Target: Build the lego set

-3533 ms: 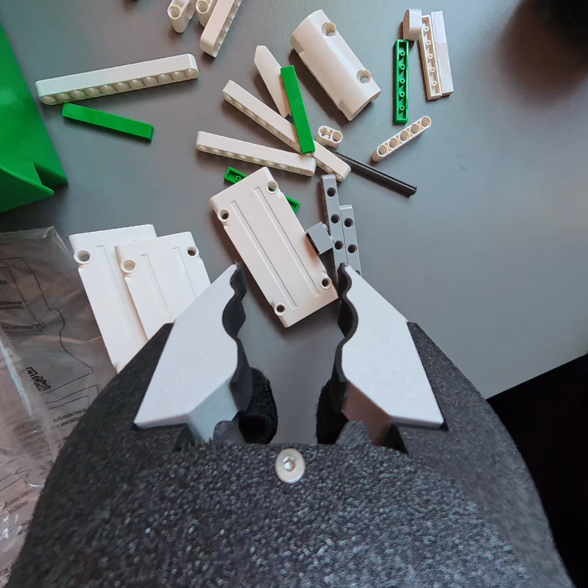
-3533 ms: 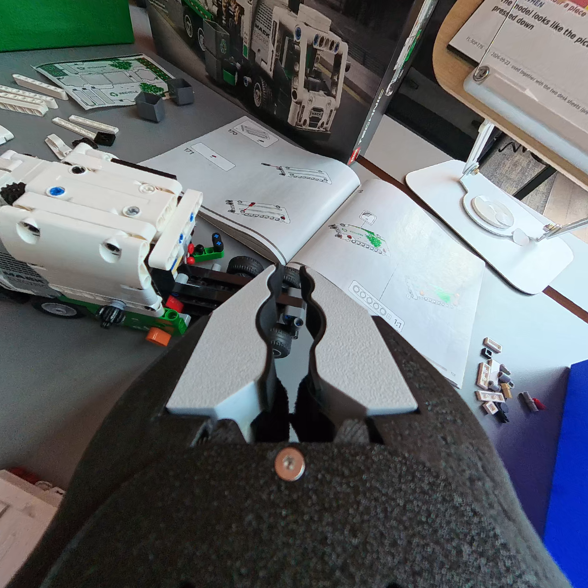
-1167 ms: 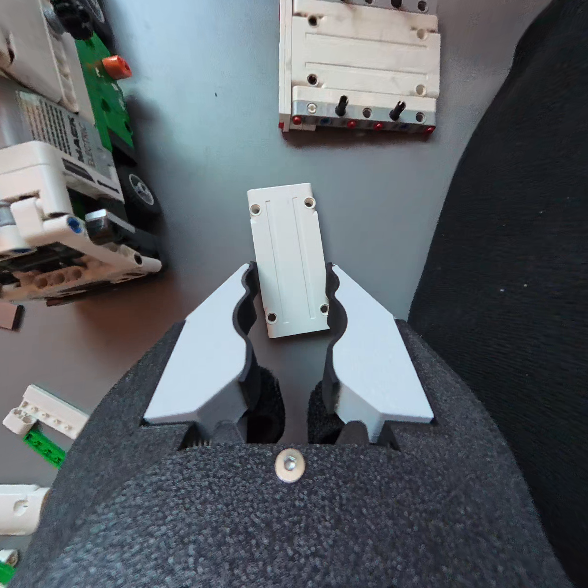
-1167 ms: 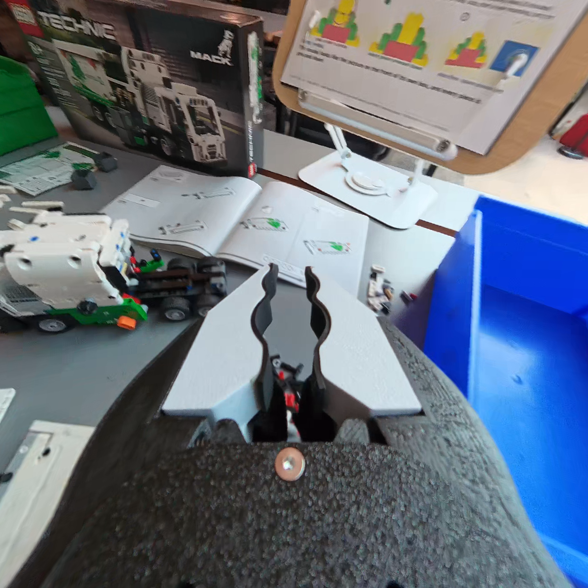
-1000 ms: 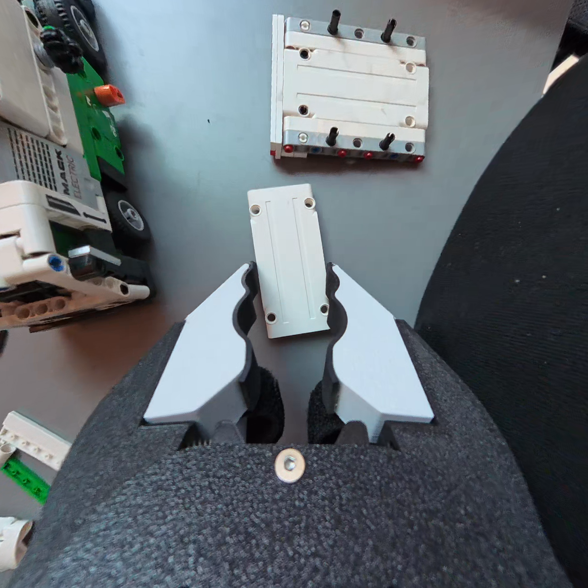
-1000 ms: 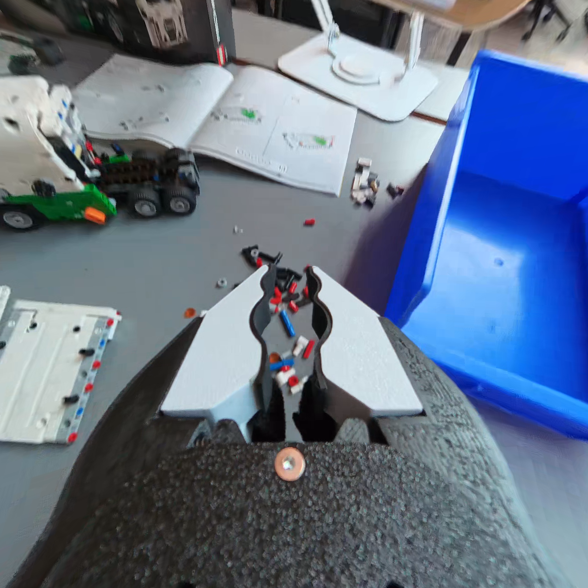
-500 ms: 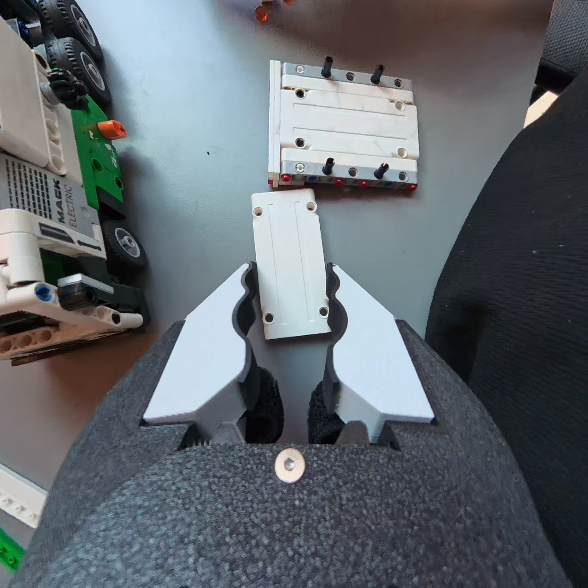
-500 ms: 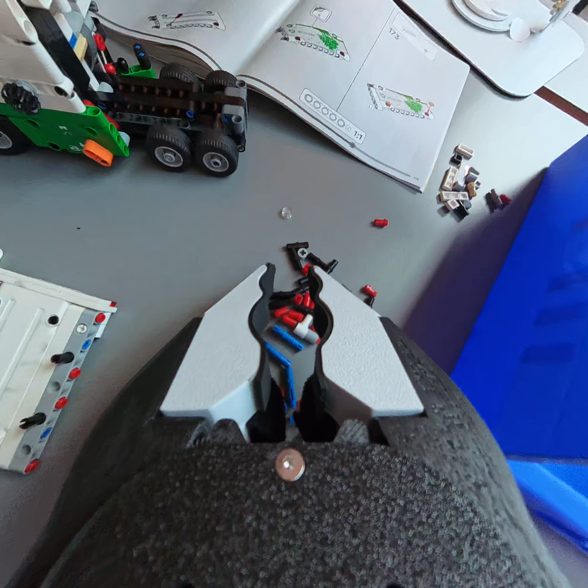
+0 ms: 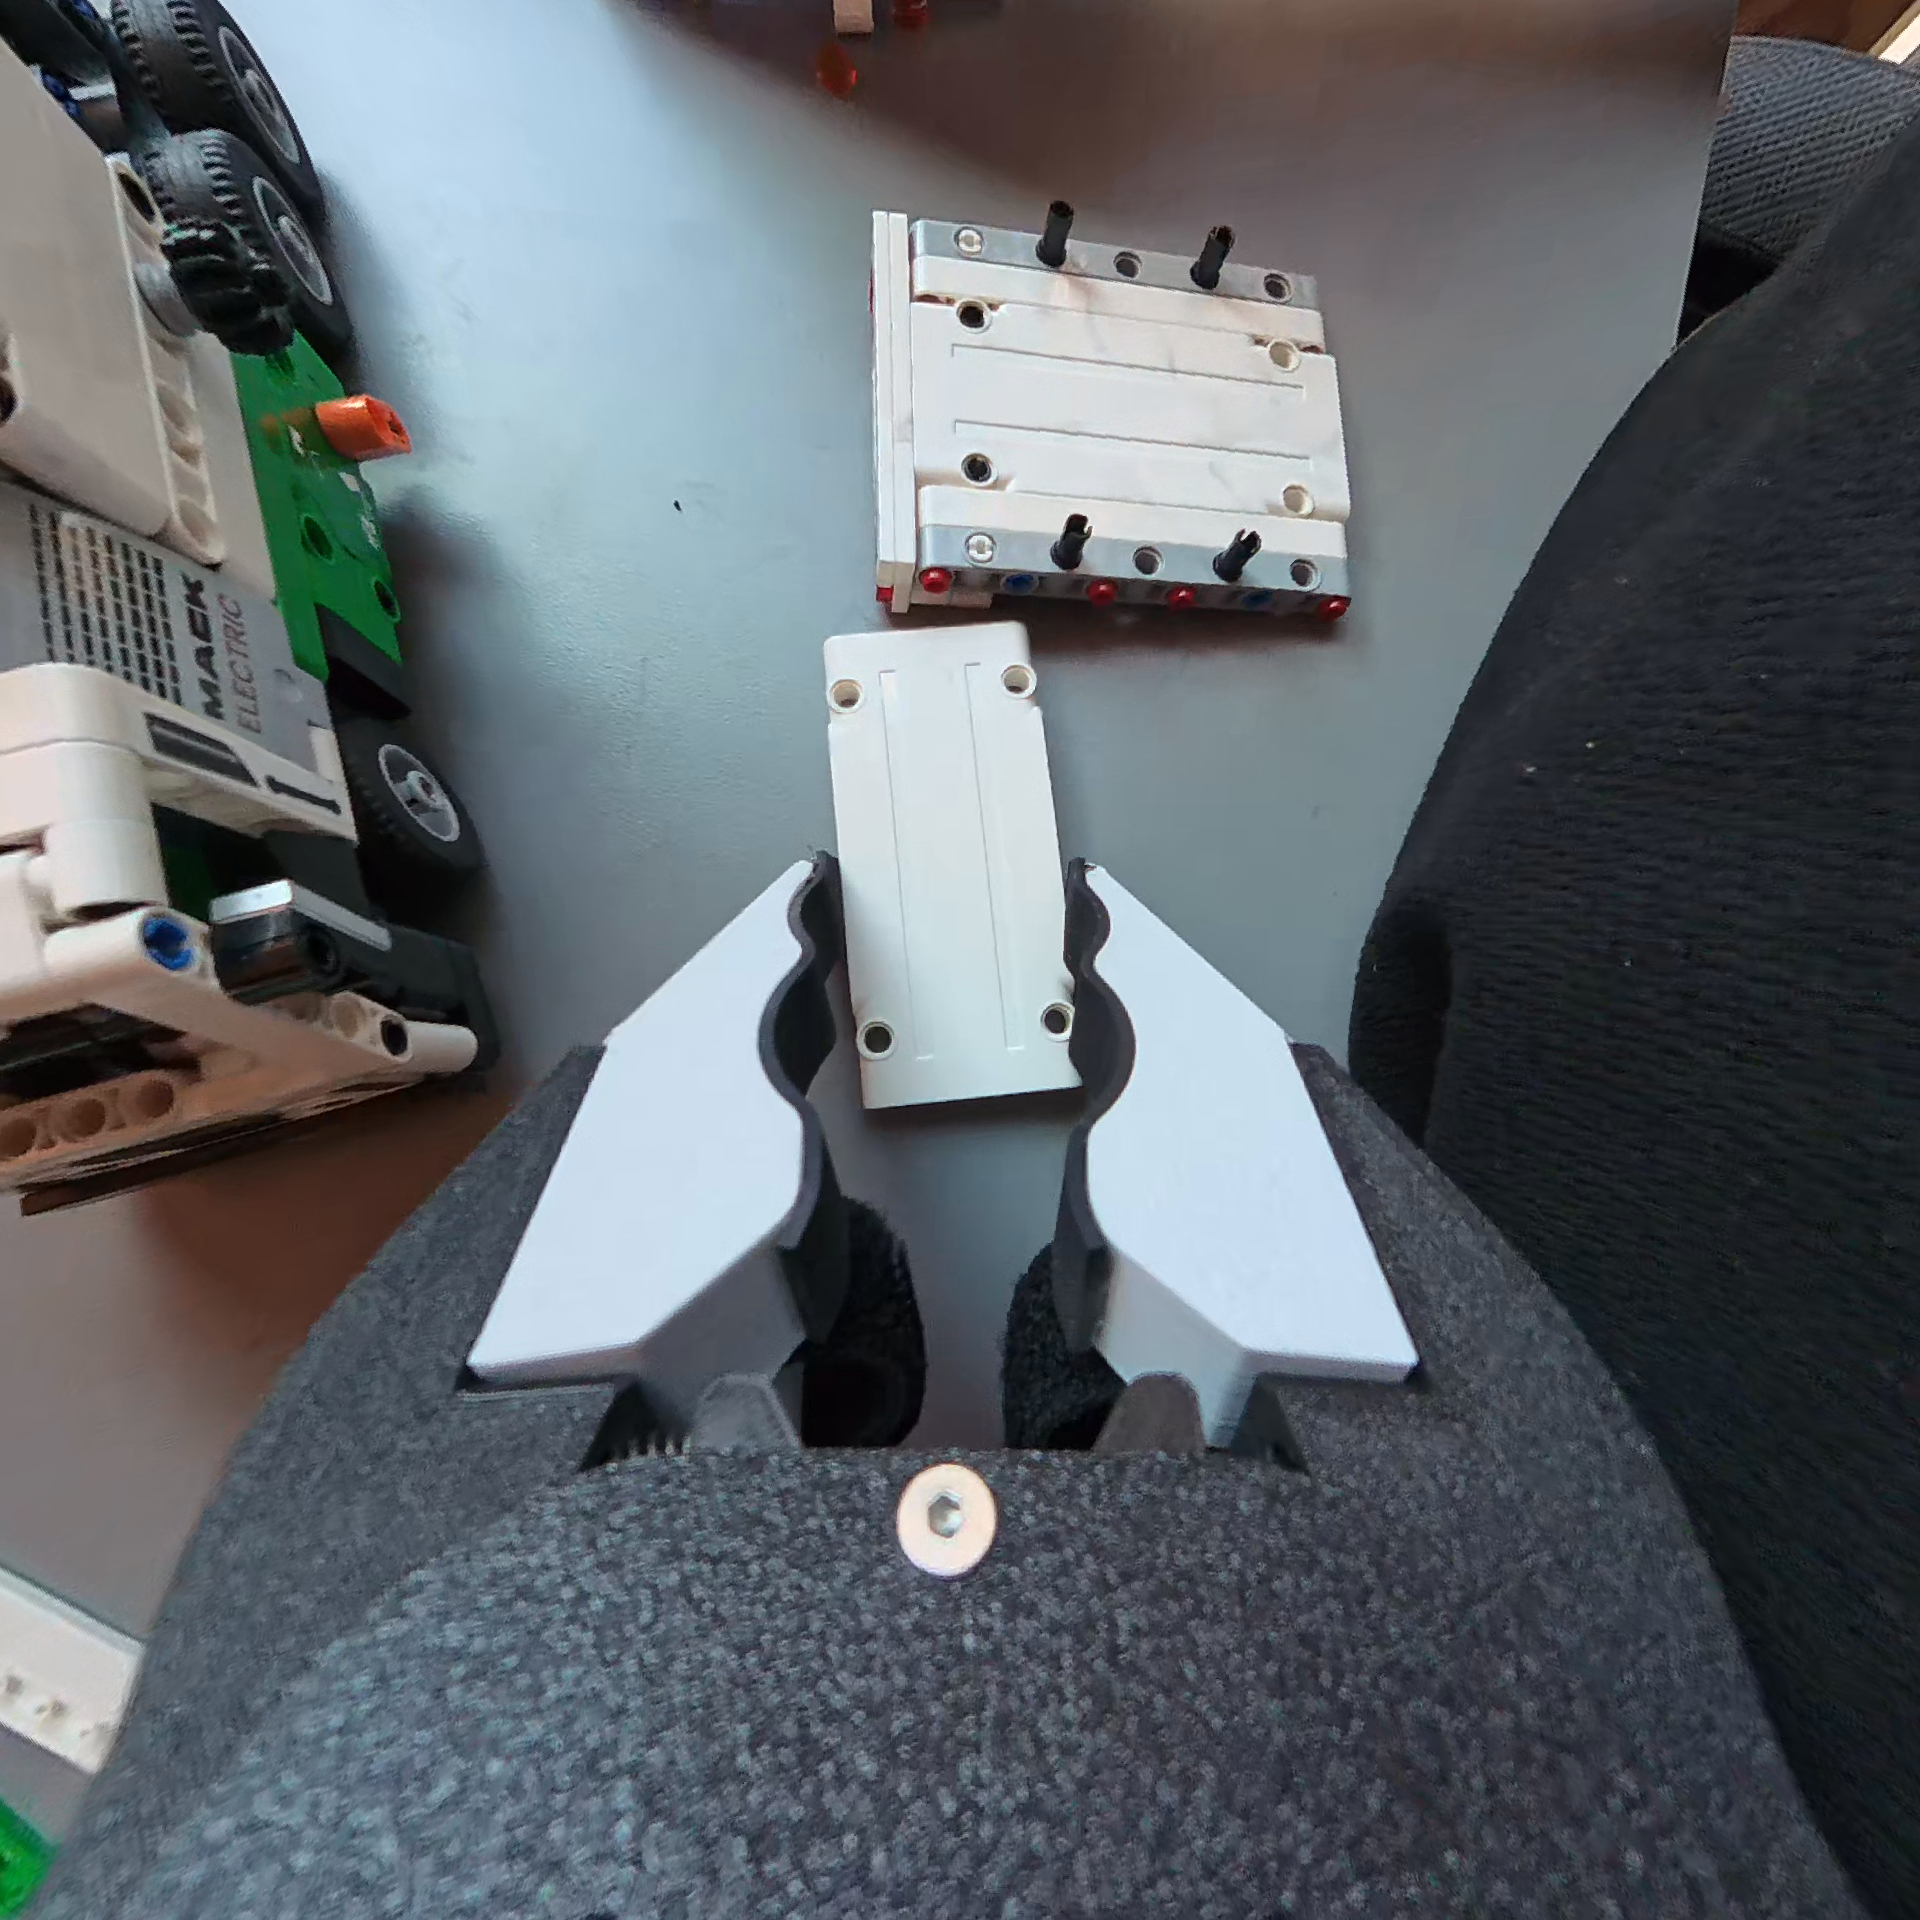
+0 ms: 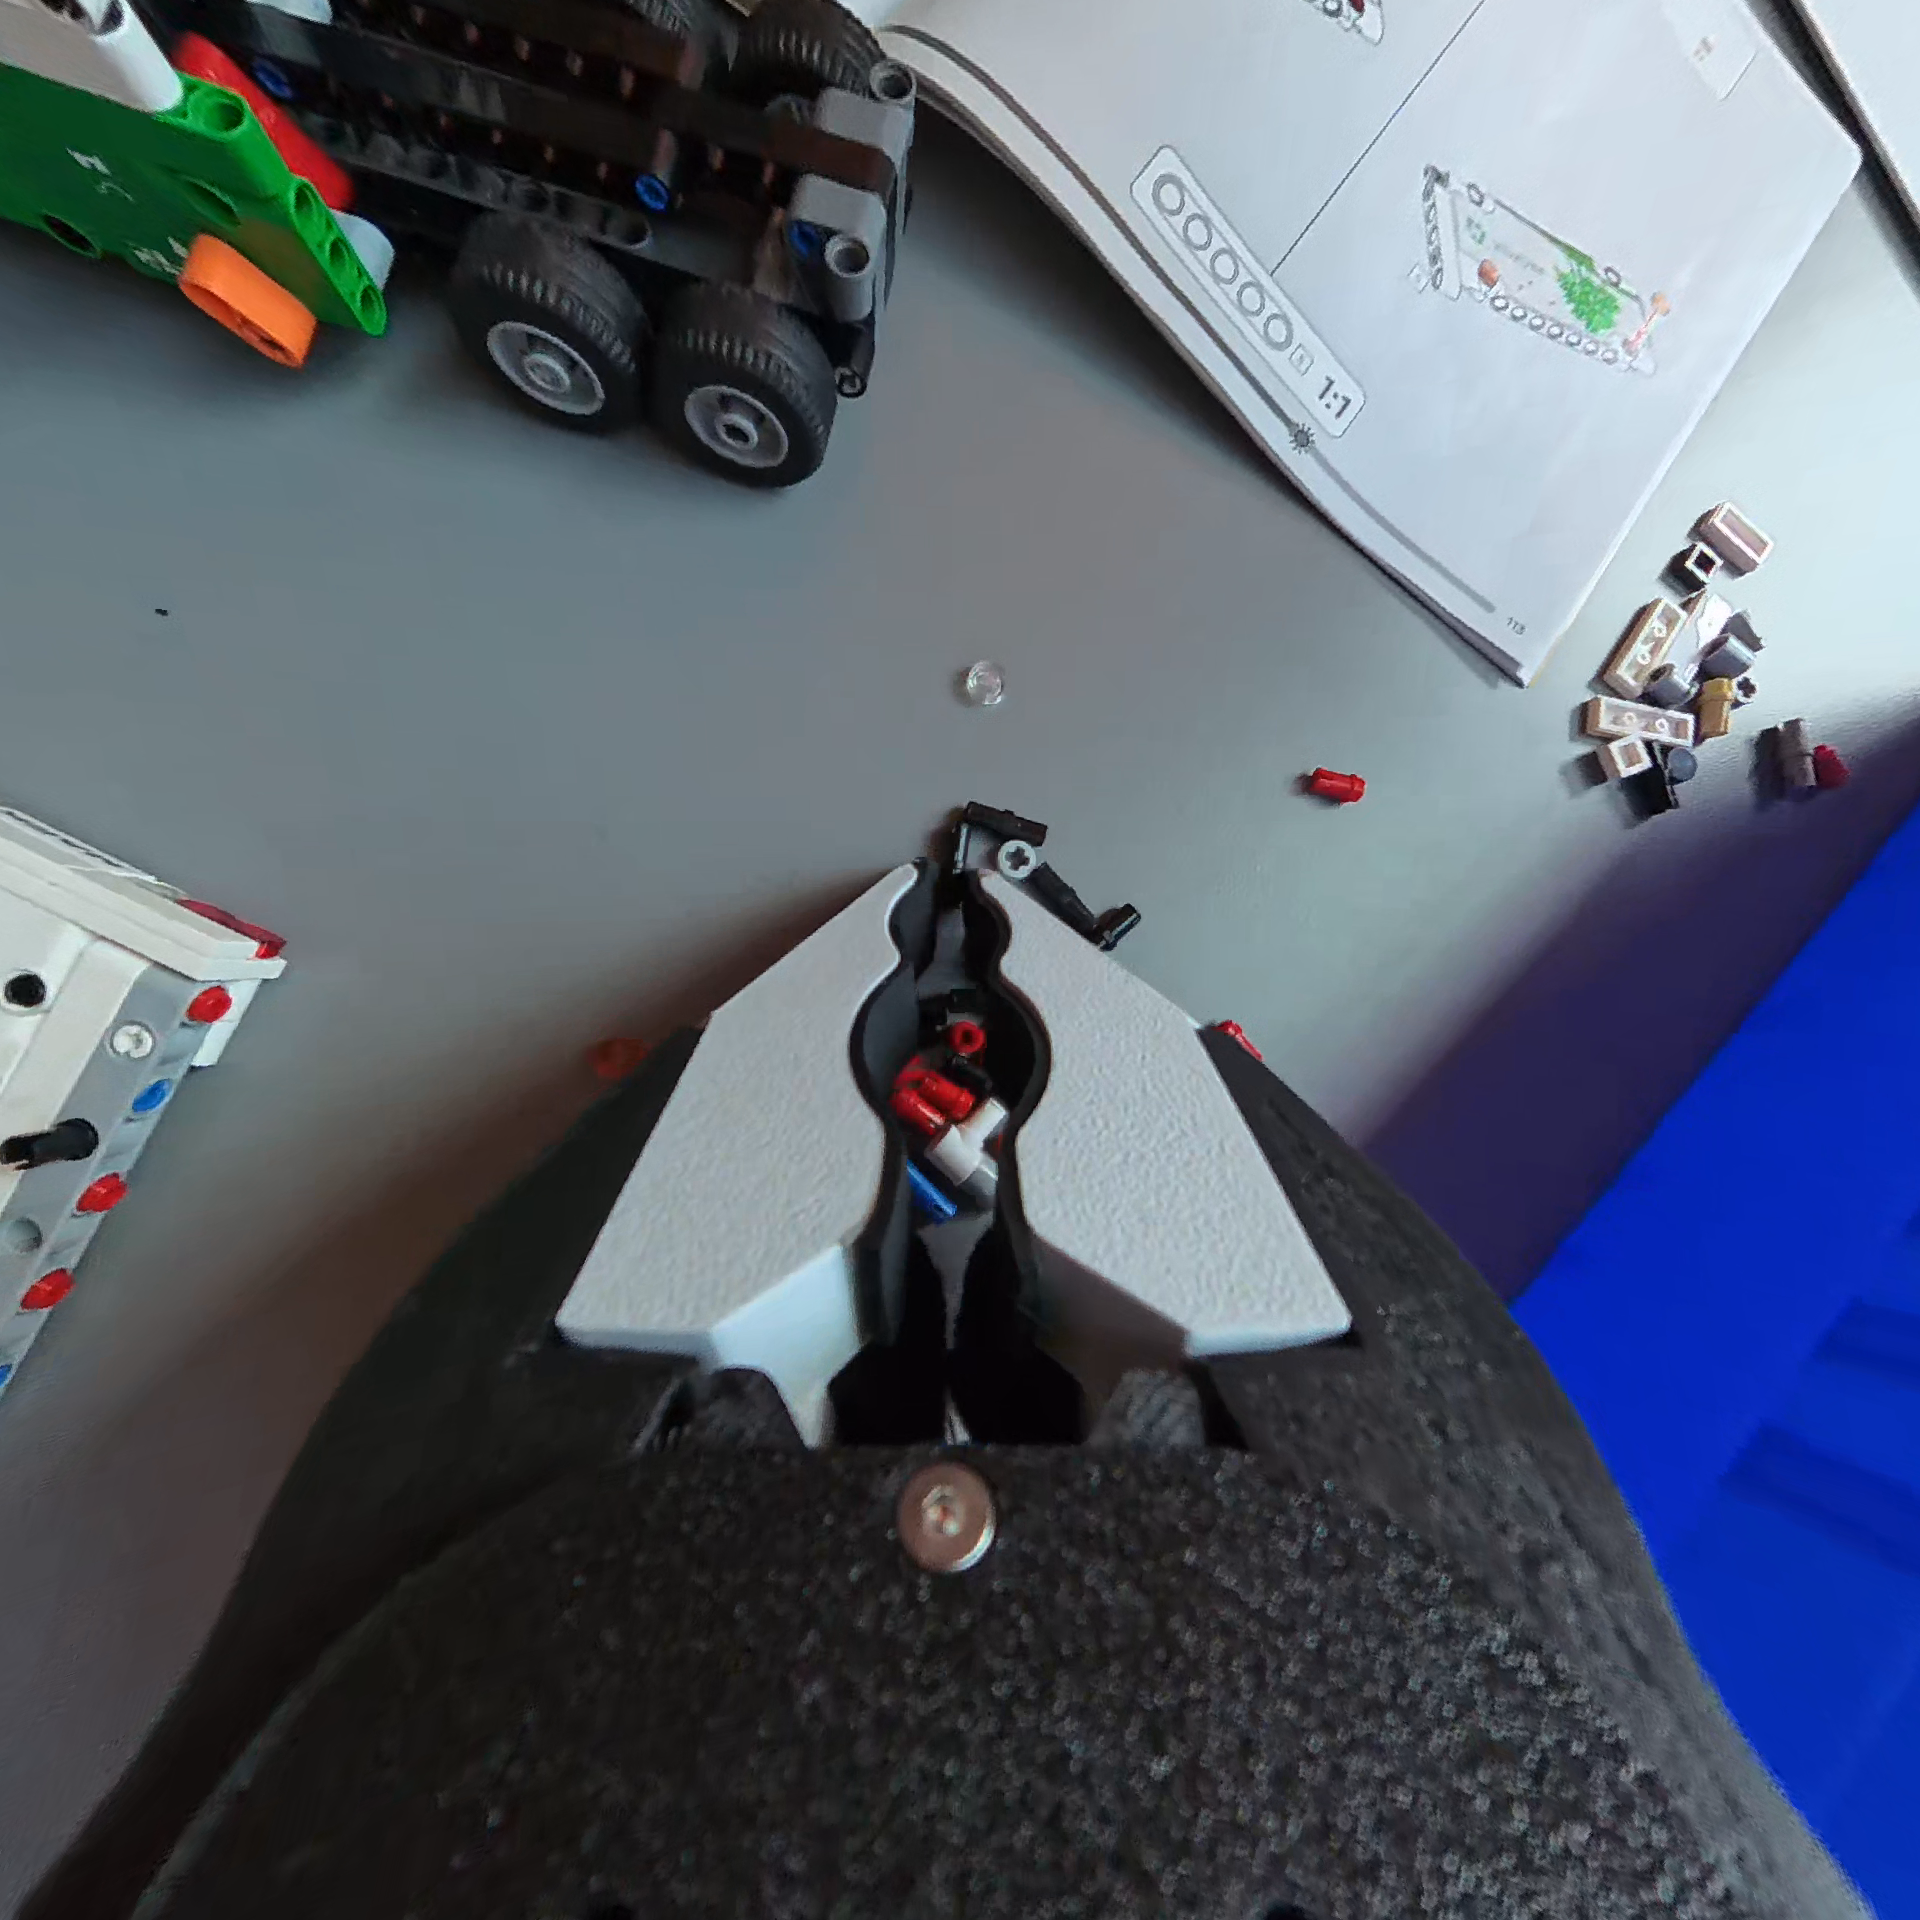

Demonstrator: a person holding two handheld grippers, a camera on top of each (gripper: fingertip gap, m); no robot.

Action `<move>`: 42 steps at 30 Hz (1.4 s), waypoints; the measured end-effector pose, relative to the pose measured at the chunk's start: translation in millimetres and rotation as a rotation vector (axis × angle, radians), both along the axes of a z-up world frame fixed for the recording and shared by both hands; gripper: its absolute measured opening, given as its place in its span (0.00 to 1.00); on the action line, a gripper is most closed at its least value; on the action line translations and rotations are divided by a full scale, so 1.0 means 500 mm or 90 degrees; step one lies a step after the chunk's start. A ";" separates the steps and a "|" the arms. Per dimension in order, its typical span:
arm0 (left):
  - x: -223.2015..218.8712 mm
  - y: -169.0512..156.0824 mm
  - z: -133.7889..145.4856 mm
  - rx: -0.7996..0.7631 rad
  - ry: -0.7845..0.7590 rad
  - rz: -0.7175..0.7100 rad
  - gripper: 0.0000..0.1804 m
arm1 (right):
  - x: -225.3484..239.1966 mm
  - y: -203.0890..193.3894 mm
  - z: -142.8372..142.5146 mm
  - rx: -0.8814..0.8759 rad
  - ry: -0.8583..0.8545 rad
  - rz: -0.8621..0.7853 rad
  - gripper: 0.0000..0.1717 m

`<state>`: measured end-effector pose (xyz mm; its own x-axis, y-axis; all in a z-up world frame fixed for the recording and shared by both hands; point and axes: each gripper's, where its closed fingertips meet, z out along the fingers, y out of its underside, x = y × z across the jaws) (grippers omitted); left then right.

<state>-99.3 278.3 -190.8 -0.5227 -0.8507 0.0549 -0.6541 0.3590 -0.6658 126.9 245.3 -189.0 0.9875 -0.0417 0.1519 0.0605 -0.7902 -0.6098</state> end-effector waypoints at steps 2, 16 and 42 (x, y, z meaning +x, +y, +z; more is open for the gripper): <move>-0.010 0.003 0.000 0.010 0.014 0.007 0.23 | -0.007 0.005 0.019 0.023 0.002 0.001 0.02; -0.097 0.067 -0.003 0.047 0.050 0.094 0.23 | -0.437 0.045 0.064 0.075 0.147 0.262 0.02; -0.056 0.146 0.159 -0.205 -0.334 0.223 0.26 | -0.140 -0.026 0.121 0.088 -0.038 0.004 0.05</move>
<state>-127.5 351.5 -111.4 -0.2477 -0.9574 0.1482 -0.2593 -0.0819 -0.9623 57.1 232.2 -128.4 0.9772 -0.0600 0.2036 0.1047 -0.6983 -0.7081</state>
